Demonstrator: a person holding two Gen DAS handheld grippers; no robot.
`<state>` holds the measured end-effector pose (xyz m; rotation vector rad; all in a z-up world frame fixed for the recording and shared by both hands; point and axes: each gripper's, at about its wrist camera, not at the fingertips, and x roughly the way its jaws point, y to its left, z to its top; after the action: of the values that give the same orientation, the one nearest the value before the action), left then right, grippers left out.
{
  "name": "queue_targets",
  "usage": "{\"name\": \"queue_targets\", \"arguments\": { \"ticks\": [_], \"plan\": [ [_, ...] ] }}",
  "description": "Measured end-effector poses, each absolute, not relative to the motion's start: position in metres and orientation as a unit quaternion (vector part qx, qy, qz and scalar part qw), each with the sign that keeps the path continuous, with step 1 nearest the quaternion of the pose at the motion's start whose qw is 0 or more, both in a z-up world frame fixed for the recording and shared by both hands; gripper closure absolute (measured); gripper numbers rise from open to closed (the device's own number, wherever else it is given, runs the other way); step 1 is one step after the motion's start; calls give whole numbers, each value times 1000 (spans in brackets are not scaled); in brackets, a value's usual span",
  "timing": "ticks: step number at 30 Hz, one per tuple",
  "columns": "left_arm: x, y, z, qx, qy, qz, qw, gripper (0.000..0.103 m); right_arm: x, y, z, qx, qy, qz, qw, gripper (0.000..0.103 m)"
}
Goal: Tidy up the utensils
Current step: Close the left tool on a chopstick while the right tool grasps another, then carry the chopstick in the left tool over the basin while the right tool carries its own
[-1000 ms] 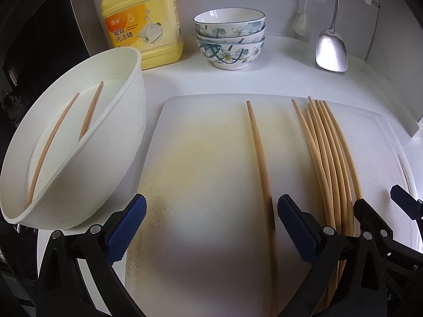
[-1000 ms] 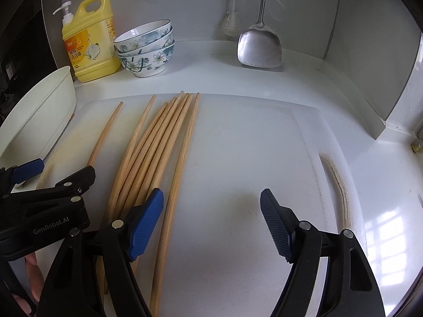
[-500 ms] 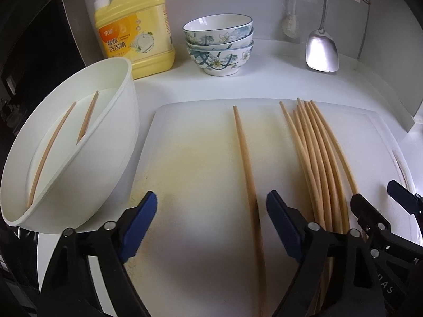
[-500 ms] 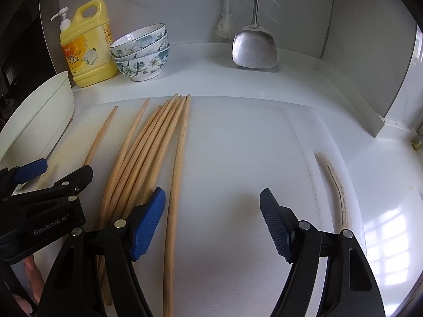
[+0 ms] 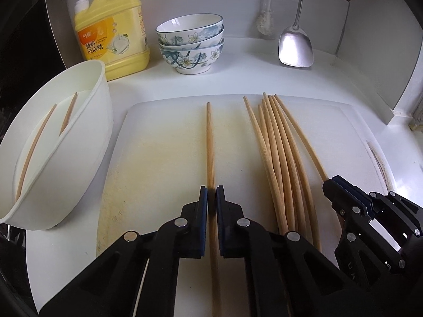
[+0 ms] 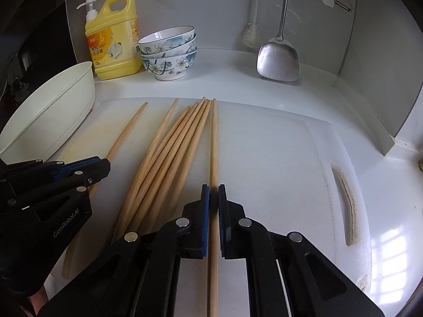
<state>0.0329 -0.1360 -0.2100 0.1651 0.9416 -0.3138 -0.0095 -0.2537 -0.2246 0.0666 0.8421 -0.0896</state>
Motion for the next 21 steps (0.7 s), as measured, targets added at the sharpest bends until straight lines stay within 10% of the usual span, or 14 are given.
{"name": "queue_targets", "arguments": {
  "ticks": [21],
  "plan": [
    [14, -85, -105, 11, 433, -131, 892, 96, -32, -271, -117, 90, 361, -4, 928, 97]
  ]
}}
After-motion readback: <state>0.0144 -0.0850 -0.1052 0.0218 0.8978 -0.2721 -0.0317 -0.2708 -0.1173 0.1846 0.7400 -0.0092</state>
